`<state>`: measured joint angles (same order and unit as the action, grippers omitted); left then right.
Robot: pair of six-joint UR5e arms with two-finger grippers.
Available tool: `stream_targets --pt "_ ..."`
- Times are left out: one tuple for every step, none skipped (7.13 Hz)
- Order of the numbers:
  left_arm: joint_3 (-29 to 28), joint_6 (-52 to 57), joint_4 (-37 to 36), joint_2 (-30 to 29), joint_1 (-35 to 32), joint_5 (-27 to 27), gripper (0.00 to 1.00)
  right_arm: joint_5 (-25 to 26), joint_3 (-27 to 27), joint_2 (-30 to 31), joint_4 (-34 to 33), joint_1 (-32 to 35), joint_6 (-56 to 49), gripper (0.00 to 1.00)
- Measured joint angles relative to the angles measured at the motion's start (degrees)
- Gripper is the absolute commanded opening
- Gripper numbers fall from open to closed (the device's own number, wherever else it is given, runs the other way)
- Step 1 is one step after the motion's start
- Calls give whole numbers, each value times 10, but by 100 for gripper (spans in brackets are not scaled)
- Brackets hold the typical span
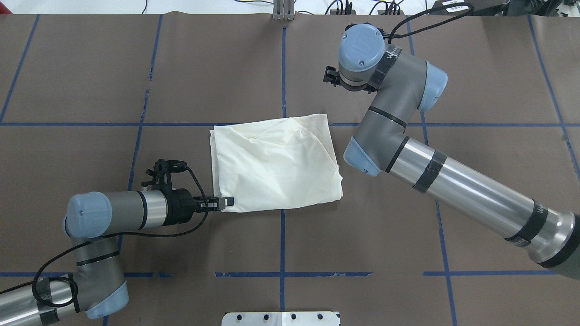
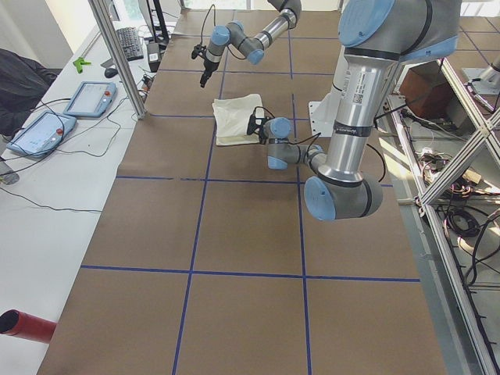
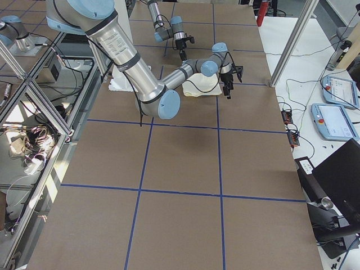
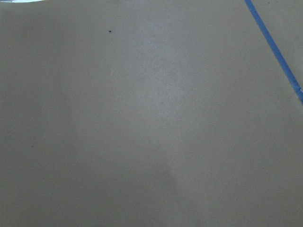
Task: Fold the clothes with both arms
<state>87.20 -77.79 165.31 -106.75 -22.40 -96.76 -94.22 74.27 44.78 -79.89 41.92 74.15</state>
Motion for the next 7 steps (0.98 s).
stream_targets --pt "-4 -1 5 0 -1 -1 0 0 0 -1 0 0 0 100" --pt "-7 -1 7 0 -2 -1 0 0 0 -1 0 0 0 100" --pt "-9 -2 8 0 -3 -1 39 0 0 -1 0 0 0 100" --pt "-8 -5 8 0 -10 -4 65 0 0 -1 0 0 1 100" --pt "-7 -8 8 1 -25 -17 66 0 0 -2 0 0 2 100" --pt "-6 -10 7 4 -46 -44 66 -1 1 -2 0 0 2 100" --pt "-3 -11 6 10 -65 -67 66 -1 1 -1 5 0 2 100"
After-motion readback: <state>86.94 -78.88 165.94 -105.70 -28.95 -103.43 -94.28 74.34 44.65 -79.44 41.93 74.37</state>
